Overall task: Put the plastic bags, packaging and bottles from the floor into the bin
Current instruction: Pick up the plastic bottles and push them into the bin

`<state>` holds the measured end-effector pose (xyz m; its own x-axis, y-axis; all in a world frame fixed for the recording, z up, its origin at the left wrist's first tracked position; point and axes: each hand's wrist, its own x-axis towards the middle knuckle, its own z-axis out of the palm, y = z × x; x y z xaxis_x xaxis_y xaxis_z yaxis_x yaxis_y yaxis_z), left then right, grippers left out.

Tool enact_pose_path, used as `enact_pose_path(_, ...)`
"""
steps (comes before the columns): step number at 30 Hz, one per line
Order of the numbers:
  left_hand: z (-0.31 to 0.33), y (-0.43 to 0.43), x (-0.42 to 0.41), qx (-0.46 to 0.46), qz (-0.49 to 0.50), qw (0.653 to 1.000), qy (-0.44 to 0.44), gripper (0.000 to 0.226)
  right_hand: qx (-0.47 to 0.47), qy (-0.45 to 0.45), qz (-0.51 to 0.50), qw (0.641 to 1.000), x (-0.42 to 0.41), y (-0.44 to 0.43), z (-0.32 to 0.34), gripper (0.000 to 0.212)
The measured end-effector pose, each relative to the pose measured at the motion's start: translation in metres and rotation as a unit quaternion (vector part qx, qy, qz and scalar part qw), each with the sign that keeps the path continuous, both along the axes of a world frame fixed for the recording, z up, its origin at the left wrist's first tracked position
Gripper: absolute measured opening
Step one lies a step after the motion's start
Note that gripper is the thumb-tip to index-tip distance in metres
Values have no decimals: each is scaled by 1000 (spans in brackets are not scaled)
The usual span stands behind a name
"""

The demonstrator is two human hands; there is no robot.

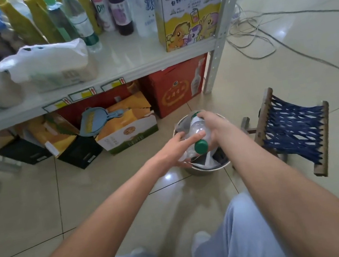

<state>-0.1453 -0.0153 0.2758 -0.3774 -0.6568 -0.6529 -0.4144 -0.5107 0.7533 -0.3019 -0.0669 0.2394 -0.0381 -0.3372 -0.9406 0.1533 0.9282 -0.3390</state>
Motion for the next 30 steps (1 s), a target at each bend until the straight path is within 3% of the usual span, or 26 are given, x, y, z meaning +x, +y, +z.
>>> enact_pose_path(2, -10, -4, -4, -17, -40, 999, -14, 105, -5, 68, -27, 997, -5, -4, -19, 77)
enact_pose_path(5, -18, -7, -5, -42, -117, 991, -42, 112, -18, 153, -46, 987, -32, -25, -103, 94)
enact_pose_path(7, -18, -9, -4, -60, -161, 983, -60, 104, -8, 171, -45, 984, -36, -27, -118, 91)
enact_pose_path(10, -18, -9, -7, -101, -201, 971, -79, 81, -24, 192, -12, 981, -19, -13, -75, 67)
enact_pose_path(15, -38, -4, -9, -153, -236, 952, -124, 81, -34, 221, 64, 973, -12, -10, -57, 51)
enact_pose_path(20, -58, -9, -17, -169, -221, 949, -147, 72, -71, 341, 214, 913, 0, -2, -37, 51)
enact_pose_path(28, -88, -22, -22, -177, -202, 940, -209, 47, -88, 452, 288, 839, 7, -4, -58, 42)
enact_pose_path(30, -99, -22, -21, -173, -193, 941, -215, 55, -98, 457, 300, 832, 7, -5, -66, 41)
